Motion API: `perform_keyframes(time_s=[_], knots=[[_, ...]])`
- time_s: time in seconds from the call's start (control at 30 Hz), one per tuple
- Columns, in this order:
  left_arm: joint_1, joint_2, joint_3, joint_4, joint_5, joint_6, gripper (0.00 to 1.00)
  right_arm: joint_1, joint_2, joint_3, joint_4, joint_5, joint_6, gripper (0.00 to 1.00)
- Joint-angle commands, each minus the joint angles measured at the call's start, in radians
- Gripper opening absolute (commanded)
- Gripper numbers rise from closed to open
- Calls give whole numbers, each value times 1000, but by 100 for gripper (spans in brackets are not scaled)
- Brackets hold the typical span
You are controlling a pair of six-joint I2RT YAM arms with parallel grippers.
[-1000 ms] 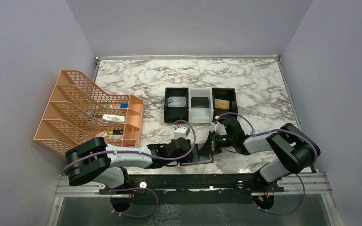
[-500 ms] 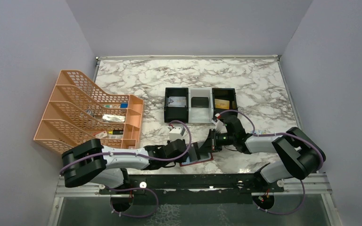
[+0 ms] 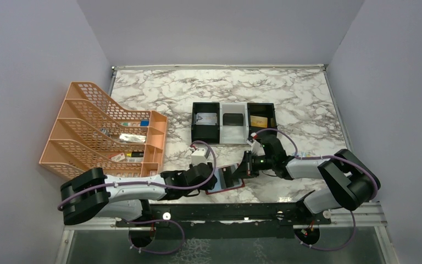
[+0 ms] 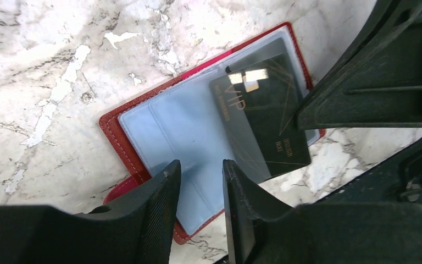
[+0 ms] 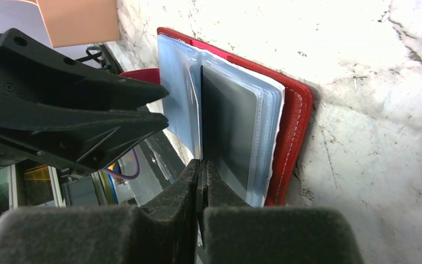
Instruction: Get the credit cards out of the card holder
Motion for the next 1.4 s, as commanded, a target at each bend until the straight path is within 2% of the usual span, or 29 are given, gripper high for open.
perform_keyframes(time_s=[0.0, 0.17, 0.33, 0.43, 0.57, 0.73, 0.87, 1.1, 1.37], knots=[[-7, -96, 2, -37, -14, 41, 40, 2, -17, 20, 39, -58, 20, 1], [-7, -167, -4, -6, 28, 72, 51, 4, -29, 31, 32, -60, 25, 1], [-6, -140, -35, 104, 86, 71, 51, 34, 56, 59, 54, -76, 20, 1], [-6, -90, -31, 108, 87, 65, 46, 48, 105, 44, 123, -69, 56, 1], [-6, -30, -26, 34, 54, 38, 35, 50, 109, 56, 87, -20, 42, 1], [-6, 12, -32, -20, 23, 34, 25, 54, 100, 53, 84, -13, 43, 2], [-6, 46, -14, -63, 6, 42, 19, 64, 109, 45, 101, -14, 54, 7], [-6, 77, -7, -76, 10, 42, 15, 89, 125, 52, 123, -5, 76, 21], [-6, 55, -11, -91, 4, 40, 14, 119, 147, 80, 135, 38, 92, 22]])
